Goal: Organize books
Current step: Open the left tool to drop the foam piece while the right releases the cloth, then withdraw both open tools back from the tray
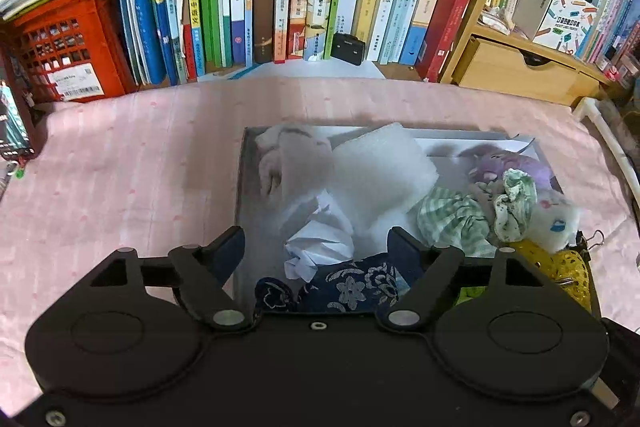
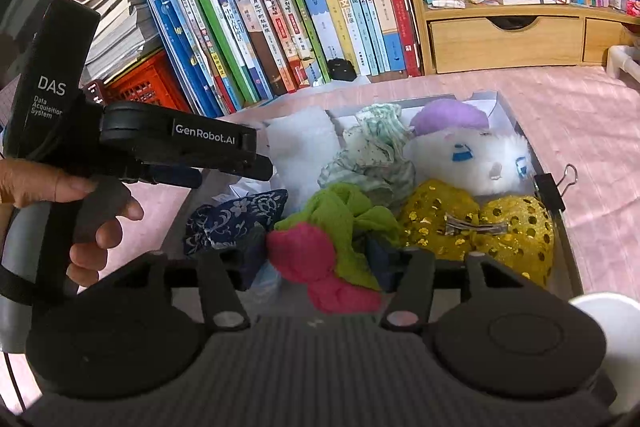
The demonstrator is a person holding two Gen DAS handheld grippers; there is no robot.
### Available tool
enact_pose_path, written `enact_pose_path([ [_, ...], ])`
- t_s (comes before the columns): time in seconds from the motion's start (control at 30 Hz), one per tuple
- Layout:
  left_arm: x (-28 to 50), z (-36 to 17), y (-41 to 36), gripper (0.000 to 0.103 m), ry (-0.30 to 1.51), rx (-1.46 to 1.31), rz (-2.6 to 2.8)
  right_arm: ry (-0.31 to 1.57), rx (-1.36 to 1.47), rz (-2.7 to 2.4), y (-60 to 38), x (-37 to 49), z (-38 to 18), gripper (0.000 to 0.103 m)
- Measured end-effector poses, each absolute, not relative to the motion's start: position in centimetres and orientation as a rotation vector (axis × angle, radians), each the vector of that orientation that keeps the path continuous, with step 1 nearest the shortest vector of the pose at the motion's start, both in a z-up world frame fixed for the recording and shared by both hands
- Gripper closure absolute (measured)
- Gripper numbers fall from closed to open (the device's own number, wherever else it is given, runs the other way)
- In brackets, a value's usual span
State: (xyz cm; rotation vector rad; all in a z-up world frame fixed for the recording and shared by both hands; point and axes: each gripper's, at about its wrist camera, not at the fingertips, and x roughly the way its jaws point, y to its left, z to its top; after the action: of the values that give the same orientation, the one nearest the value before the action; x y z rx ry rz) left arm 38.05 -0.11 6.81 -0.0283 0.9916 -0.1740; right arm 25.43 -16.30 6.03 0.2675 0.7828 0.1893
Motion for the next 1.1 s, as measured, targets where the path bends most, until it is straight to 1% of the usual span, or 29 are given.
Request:
enact_pose_path([
  [0.63, 33.2, 11.1, -0.3, 0.023, 0.922, -0.007, -0.196, 0.690, 0.211, 0.169, -16.6, 22.4, 10.2, 0.028],
  [0.87, 29.6, 13.1, -0.2, 0.023, 0.856, 0.022, -0.191, 0.648, 0.178, 0.135, -17.5, 20.7, 11.6, 0.024],
  [1.1, 24.6, 14.1, -0.2, 0.019, 0.791, 0.047, -0.210, 0.594, 0.146, 0.108, -18.5, 18.3, 12.6, 0.018],
])
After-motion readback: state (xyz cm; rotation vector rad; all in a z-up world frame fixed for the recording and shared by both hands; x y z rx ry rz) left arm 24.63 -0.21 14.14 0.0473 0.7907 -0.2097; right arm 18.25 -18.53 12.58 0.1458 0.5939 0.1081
